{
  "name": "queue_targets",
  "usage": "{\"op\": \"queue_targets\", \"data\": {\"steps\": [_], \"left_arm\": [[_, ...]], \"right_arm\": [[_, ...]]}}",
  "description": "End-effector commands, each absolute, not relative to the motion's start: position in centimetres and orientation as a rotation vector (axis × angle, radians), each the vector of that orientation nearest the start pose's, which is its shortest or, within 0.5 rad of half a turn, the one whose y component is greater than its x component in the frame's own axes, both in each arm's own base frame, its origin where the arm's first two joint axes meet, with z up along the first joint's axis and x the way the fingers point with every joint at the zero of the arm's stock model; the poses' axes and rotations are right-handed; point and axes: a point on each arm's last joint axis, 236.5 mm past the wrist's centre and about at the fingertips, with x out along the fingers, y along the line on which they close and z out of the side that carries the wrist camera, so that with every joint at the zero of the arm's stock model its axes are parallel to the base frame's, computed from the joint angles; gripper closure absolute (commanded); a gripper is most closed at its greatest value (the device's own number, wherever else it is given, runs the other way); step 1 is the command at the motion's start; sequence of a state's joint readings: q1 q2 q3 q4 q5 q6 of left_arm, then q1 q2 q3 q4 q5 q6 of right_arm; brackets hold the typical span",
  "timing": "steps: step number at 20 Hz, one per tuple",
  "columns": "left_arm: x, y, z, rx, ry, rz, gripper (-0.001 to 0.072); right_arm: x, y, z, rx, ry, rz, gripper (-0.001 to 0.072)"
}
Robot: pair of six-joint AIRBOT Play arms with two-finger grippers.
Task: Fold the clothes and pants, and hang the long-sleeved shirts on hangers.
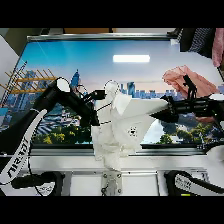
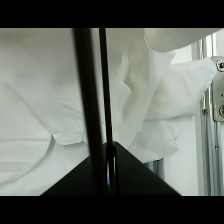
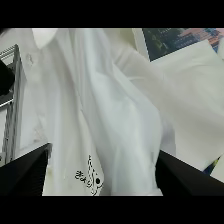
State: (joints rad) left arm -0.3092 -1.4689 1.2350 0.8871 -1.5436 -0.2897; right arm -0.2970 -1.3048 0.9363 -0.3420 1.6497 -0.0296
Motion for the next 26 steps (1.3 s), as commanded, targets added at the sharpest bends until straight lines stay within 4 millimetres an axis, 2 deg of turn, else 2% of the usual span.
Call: {"op": "queue_targets", "data": {"steps": [1,4,13,26], "left_arm": [[26.1,-24.0,1.2,0.508,1.042,-1.648,0.0693],[26.1,-24.0,1.2,0.507,1.041,-1.648,0.0693],[26.1,-24.0,1.2,0.507,1.042,-1.649,0.0693],[26.1,-24.0,1.1,0.508,1.043,-1.648,0.0693]], "right_arm": [[31.7,13.7,10.5,0.091,0.485,1.387,0.0046],[32.0,13.6,11.1,0.089,0.489,1.38,0.0047],[31.2,14.7,10.3,0.065,0.523,1.423,0.0047],[31.3,14.6,10.3,0.069,0.519,1.419,0.0049]]}}
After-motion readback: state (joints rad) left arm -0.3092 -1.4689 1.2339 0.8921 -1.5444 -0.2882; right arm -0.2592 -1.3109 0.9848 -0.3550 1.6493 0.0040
